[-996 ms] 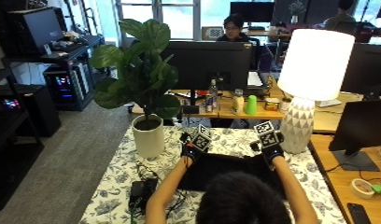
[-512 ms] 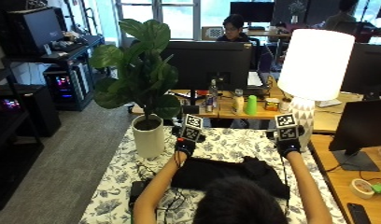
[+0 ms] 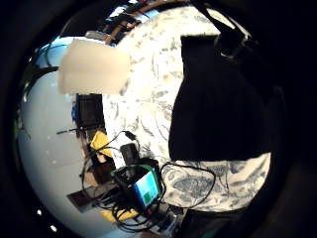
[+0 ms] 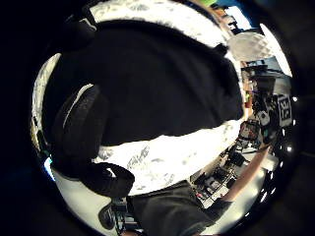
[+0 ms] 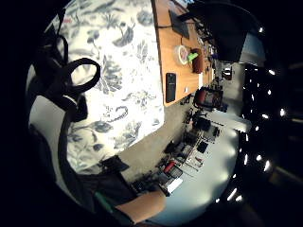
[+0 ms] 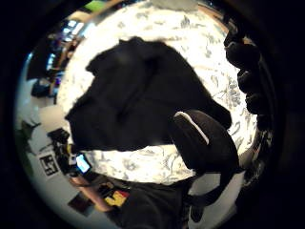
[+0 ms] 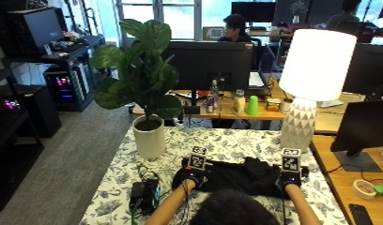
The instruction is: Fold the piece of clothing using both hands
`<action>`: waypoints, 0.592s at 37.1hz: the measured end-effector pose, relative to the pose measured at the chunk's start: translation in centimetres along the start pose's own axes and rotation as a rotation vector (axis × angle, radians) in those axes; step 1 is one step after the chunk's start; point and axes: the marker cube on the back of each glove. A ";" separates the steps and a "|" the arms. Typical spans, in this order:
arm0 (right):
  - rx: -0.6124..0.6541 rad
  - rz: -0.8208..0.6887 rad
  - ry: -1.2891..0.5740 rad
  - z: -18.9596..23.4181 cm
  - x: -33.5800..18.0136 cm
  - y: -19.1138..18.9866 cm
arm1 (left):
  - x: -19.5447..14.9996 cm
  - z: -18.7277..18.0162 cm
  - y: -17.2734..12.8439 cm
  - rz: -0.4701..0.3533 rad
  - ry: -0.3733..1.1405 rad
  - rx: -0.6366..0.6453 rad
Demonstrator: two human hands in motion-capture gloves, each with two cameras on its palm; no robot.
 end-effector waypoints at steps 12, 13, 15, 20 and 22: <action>-0.065 0.233 -0.045 9.3 -0.4 0.4 | -0.6 7.6 2.3 -0.179 0.067 -0.381; -0.038 0.267 -0.022 8.1 -0.4 2.1 | -0.6 7.6 2.3 -0.180 0.070 -0.372; 0.000 0.315 0.018 6.2 -0.4 5.0 | -0.6 7.6 2.2 -0.175 0.070 -0.370; 0.022 0.333 0.046 5.3 -1.1 6.1 | -0.7 7.6 2.4 -0.184 0.066 -0.396; 0.023 0.334 0.043 5.1 -1.3 6.2 | -0.6 7.5 2.5 -0.179 0.059 -0.412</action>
